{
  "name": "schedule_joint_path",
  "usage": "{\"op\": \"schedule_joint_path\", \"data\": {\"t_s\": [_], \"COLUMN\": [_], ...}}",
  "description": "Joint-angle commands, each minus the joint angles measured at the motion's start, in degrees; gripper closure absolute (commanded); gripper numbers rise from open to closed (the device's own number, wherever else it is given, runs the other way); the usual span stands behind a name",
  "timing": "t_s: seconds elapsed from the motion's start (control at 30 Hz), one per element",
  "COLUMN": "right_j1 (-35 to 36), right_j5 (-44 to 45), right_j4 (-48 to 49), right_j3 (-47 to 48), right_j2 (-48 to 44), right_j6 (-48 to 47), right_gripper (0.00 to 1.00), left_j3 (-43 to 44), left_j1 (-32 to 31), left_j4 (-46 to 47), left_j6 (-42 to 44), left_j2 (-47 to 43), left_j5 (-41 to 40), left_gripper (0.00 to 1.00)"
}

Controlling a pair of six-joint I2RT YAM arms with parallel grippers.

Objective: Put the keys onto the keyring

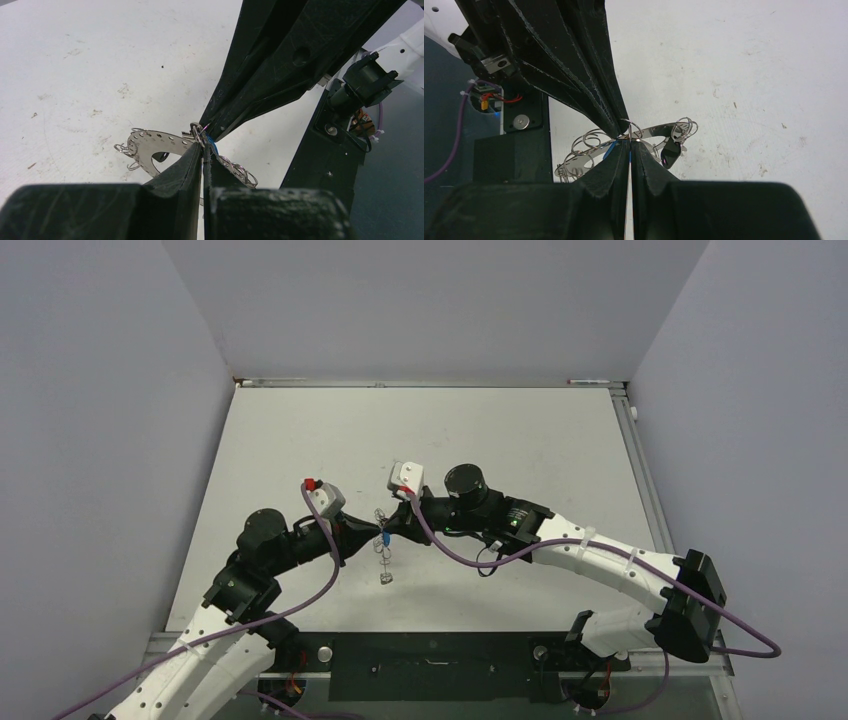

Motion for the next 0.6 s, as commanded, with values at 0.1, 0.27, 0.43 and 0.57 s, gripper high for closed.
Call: {"op": "schedule_joint_path", "data": {"t_s": [0.1, 0.27, 0.43, 0.57], "right_j1": [-0.2, -1.6, -2.9, -3.9], "right_j5": [1.5, 0.9, -0.2, -0.9], "right_j4": [4.7, 4.7, 4.7, 4.7], "right_j3": [1.3, 0.4, -0.1, -0.6], "right_j2": [-2.1, -2.0, -1.7, -1.6], "right_j6": [1.0, 2.2, 3.3, 3.8], "right_gripper": [0.95, 0.95, 0.95, 0.95], "left_j3": [1.1, 1.1, 1.1, 1.1], "left_j1": [-0.3, -0.3, -0.3, -0.3], "left_j4": [4.4, 4.4, 4.4, 4.4], "left_j6": [-0.1, -0.1, -0.1, -0.1], "left_j2": [-0.6, -0.7, -0.7, -0.7], "left_j5": [1.2, 1.2, 1.2, 1.1], "left_gripper": [1.0, 1.0, 1.0, 1.0]}}
